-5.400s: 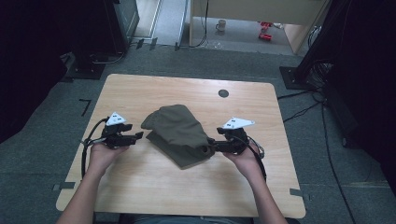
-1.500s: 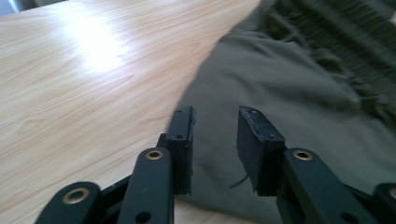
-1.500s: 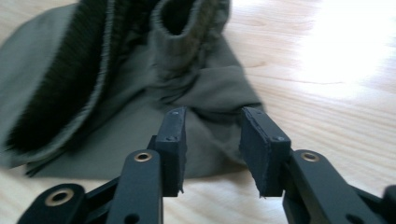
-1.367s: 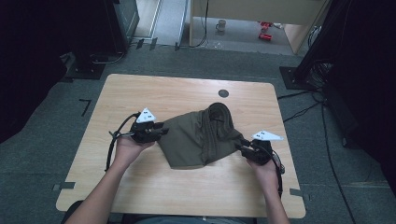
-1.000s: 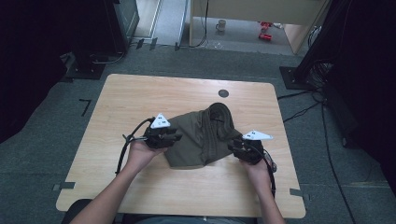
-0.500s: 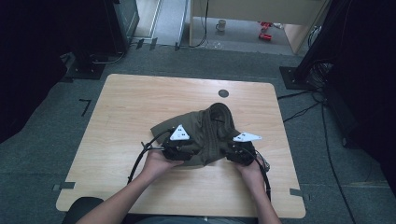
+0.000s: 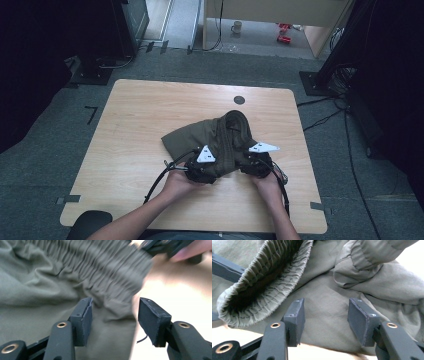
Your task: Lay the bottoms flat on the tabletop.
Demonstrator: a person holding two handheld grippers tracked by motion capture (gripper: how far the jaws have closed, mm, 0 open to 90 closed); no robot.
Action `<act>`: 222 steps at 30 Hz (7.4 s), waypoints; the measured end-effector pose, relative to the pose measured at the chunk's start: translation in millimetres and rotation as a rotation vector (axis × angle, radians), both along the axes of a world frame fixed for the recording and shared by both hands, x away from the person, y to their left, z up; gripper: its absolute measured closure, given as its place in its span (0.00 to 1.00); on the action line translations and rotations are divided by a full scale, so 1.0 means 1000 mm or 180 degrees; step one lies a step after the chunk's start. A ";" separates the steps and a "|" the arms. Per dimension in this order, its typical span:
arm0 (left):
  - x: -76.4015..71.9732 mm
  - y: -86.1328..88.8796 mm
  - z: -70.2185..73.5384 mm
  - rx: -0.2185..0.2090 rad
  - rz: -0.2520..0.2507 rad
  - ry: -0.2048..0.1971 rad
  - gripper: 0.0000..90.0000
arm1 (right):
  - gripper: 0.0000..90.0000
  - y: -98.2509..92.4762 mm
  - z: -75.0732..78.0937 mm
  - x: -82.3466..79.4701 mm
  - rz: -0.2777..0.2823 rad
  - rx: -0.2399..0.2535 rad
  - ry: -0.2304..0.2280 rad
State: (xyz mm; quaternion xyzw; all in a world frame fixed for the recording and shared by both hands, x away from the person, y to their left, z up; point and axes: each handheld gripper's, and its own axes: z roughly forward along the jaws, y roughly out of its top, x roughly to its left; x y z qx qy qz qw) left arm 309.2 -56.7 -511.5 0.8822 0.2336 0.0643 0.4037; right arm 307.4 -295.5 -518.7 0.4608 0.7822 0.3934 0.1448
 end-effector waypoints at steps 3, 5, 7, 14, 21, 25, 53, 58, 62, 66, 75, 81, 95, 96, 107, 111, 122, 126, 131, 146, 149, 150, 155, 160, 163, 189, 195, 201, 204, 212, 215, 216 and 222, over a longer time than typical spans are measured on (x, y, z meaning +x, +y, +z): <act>0.003 0.000 -0.002 -0.0050 0.0012 -0.0025 0.63 | 0.51 0.002 0.000 0.000 0.0007 -0.0032 -0.0009; 0.002 0.000 -0.001 -0.0038 -0.0032 -0.0029 0.71 | 0.51 0.003 0.001 0.000 0.0011 -0.0082 -0.0024; 0.001 0.000 0.003 -0.0040 -0.0068 -0.0018 0.81 | 0.51 0.004 0.002 -0.001 0.0020 -0.0136 -0.0022; 0.005 0.009 0.020 -0.0222 -0.0091 0.0125 0.92 | 0.53 0.000 0.007 -0.003 0.0000 -0.0097 -0.0039; 0.004 0.020 0.036 -0.0339 -0.0049 0.0090 0.94 | 0.52 0.001 0.002 0.001 0.0049 -0.0193 -0.0025; 0.008 0.033 0.047 -0.0420 0.0035 0.0065 0.95 | 0.54 0.000 0.001 0.002 0.0061 -0.0225 -0.0068; 0.035 0.092 0.112 -0.0517 0.0465 -0.0031 0.97 | 0.64 0.056 -0.001 0.009 0.0358 -0.0135 -0.0141; 0.045 0.109 0.121 -0.0526 0.0579 -0.0087 0.97 | 0.65 0.055 0.002 0.003 0.0474 -0.0217 -0.0076; 0.053 0.119 0.124 -0.0540 0.0628 -0.0089 0.97 | 0.65 0.053 0.003 0.000 0.0522 -0.0235 -0.0067; 0.070 0.134 0.121 -0.0530 0.0735 -0.0083 0.97 | 0.65 0.048 0.004 -0.006 0.0559 -0.0260 -0.0047; 0.106 0.150 0.114 -0.0536 0.0885 -0.0003 0.97 | 0.69 0.035 0.003 -0.019 0.0512 -0.0236 -0.0039; 0.138 0.156 0.113 -0.0499 0.0955 0.0020 0.98 | 0.72 0.033 0.001 -0.030 0.0423 -0.0281 -0.0137; 0.184 0.191 0.070 -0.0493 0.1294 0.0433 0.97 | 0.78 -0.013 0.005 -0.030 0.0286 -0.0186 0.0089; 0.187 0.197 0.059 -0.0566 0.1385 0.0535 0.97 | 0.78 -0.018 0.006 -0.029 0.0292 -0.0135 0.0158; 0.190 0.206 0.041 -0.0411 0.1571 0.0468 0.88 | 0.70 -0.023 0.007 -0.031 0.0305 -0.0169 0.0170; 0.188 0.216 0.046 -0.0417 0.1625 0.0450 0.81 | 0.65 -0.024 0.008 -0.030 0.0299 -0.0128 0.0197; 0.164 0.217 0.061 -0.0446 0.1512 0.0274 0.70 | 0.60 -0.018 0.022 -0.026 0.0126 -0.0076 -0.0082; 0.153 0.211 0.062 -0.0379 0.1435 0.0229 0.69 | 0.59 -0.013 0.023 -0.025 0.0150 -0.0101 -0.0154; 0.135 0.206 0.064 -0.0427 0.1367 0.0210 0.66 | 0.56 -0.007 0.023 -0.020 0.0202 -0.0115 -0.0166; 0.084 0.191 0.063 -0.0341 0.1181 0.0072 0.63 | 0.56 0.007 0.028 -0.040 0.0235 -0.0109 -0.0236; 0.075 0.184 0.060 -0.0343 0.1112 0.0094 0.63 | 0.55 0.012 0.025 -0.045 0.0225 -0.0051 -0.0121; 0.072 0.181 0.058 -0.0341 0.1073 0.0093 0.62 | 0.55 0.015 0.024 -0.047 0.0234 -0.0045 -0.0091; 0.062 0.163 0.047 -0.0306 0.0901 0.0134 0.58 | 0.53 0.028 0.016 -0.051 0.0329 -0.0166 -0.0055; 0.063 0.149 0.020 -0.0101 0.0801 0.0356 0.56 | 0.51 0.036 0.005 -0.049 0.0385 -0.0283 -0.0038; 0.066 0.147 0.010 0.0045 0.0804 0.0354 0.57 | 0.51 0.036 0.004 -0.049 0.0399 -0.0324 -0.0067; 0.129 0.131 0.000 -0.0117 0.1224 0.0190 0.61 | 0.57 0.027 -0.003 0.005 0.0093 -0.0226 -0.0247; 0.137 0.139 0.000 -0.0090 0.1245 0.0147 0.62 | 0.58 0.032 -0.003 0.026 0.0063 -0.0213 -0.0243; 0.140 0.143 0.001 -0.0004 0.1344 0.0116 0.63 | 0.59 0.034 -0.002 0.044 0.0091 -0.0230 -0.0218; 0.144 0.144 0.001 0.0009 0.1397 0.0086 0.63 | 0.59 0.036 -0.001 0.056 0.0098 -0.0253 -0.0191; 0.144 0.144 0.000 -0.0062 0.1393 0.0114 0.56 | 0.58 0.037 -0.002 0.060 0.0021 -0.0211 -0.0224; 0.144 0.145 -0.001 -0.0119 0.1415 0.0144 0.56 | 0.59 0.036 0.004 0.060 0.0017 -0.0217 -0.0174; 0.144 0.145 -0.001 -0.0140 0.1427 0.0155 0.56 | 0.59 0.036 0.004 0.060 0.0017 -0.0217 -0.0174; 0.143 0.146 -0.001 -0.0166 0.1438 0.0160 0.56 | 0.55 0.033 0.017 0.070 -0.0147 -0.0170 -0.0261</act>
